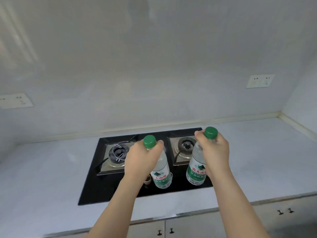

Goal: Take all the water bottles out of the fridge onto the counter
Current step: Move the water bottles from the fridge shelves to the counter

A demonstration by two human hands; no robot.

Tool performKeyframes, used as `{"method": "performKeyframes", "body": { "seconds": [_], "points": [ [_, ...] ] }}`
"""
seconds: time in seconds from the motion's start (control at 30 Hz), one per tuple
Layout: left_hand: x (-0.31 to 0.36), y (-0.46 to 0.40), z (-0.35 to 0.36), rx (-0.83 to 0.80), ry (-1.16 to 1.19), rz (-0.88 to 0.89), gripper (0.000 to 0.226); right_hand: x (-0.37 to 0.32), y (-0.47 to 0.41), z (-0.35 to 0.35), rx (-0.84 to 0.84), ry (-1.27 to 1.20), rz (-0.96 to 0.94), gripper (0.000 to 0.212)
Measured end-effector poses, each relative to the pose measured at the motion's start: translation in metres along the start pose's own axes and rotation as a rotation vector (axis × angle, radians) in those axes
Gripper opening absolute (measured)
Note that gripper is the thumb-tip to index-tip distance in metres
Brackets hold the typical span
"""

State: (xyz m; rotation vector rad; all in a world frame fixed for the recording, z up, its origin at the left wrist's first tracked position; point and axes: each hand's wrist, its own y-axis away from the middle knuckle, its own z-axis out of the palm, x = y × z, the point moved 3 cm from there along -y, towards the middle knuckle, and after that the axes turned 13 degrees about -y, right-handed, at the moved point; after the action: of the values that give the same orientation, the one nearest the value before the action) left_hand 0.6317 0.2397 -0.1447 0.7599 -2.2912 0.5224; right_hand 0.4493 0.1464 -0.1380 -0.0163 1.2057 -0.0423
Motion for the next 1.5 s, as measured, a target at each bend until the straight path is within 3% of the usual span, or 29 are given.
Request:
{"method": "performKeyframes", "body": {
  "seconds": [0.5, 0.93, 1.2, 1.5],
  "points": [
    [-0.222, 0.032, -0.223, 0.263, -0.074, -0.308, 0.043, 0.080, 0.173, 0.244, -0.400, 0.039, 0.119, 0.007],
    [-0.329, 0.024, -0.294, 0.352, -0.050, -0.482, 0.044, 0.148, 0.224, 0.378, -0.678, 0.072, 0.196, 0.013],
    [-0.385, -0.036, -0.333, 0.437, -0.159, -0.554, 0.045, 0.191, 0.214, 0.485, -0.885, 0.117, 0.320, 0.011],
    [-0.454, -0.083, -0.359, 0.461, -0.073, -0.669, 0.042, 0.245, 0.223, 0.577, -1.031, 0.222, 0.418, 0.015]
  ]
}}
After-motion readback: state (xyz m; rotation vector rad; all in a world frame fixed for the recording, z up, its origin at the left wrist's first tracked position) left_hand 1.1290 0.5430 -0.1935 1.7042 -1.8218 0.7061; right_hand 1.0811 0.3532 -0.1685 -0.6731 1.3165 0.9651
